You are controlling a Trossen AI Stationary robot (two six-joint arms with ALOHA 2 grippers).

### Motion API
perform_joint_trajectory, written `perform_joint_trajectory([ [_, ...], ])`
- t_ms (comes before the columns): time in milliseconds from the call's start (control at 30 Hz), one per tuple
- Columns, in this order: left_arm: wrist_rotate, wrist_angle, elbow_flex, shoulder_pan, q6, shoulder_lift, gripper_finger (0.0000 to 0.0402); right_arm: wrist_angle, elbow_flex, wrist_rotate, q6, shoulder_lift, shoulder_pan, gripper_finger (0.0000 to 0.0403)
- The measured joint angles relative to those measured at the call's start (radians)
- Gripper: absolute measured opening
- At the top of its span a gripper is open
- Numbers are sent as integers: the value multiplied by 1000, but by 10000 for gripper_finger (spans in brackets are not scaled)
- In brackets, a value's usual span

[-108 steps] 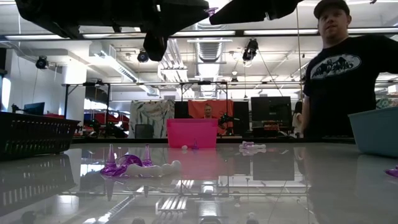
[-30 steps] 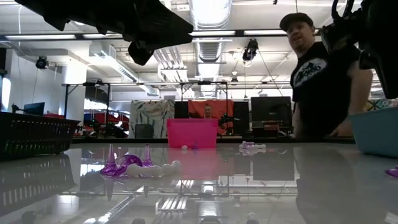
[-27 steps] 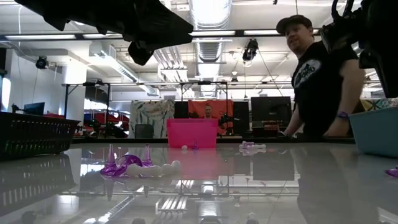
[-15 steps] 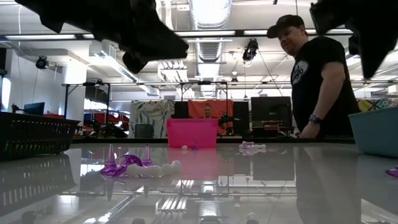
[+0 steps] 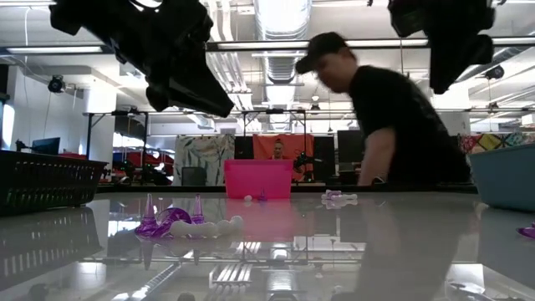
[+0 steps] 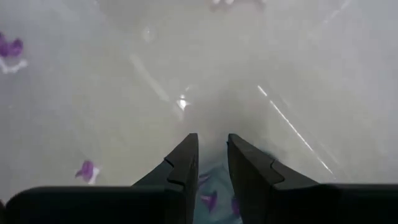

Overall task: Sort Halloween decoration
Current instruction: Put the bone toy into the red bin

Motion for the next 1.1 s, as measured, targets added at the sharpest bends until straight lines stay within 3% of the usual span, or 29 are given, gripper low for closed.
perform_joint_trajectory([
  [233, 0, -19, 9, 0, 19, 0, 89, 8, -4, 2, -107, 13, -125, 77],
  [467, 0, -35, 9, 0, 52, 0, 89, 58, -3, 1, -275, 103, -260, 77],
  [567, 0, -51, 9, 0, 61, 0, 89, 95, -3, 1, -399, 155, -310, 77],
  [833, -7, -102, 9, -2, 74, -14, 89, 280, -3, -1, -929, 299, -346, 77],
  [1100, -7, -121, 9, -18, 140, -79, 89, 376, -3, 2, -1096, 429, -359, 77],
])
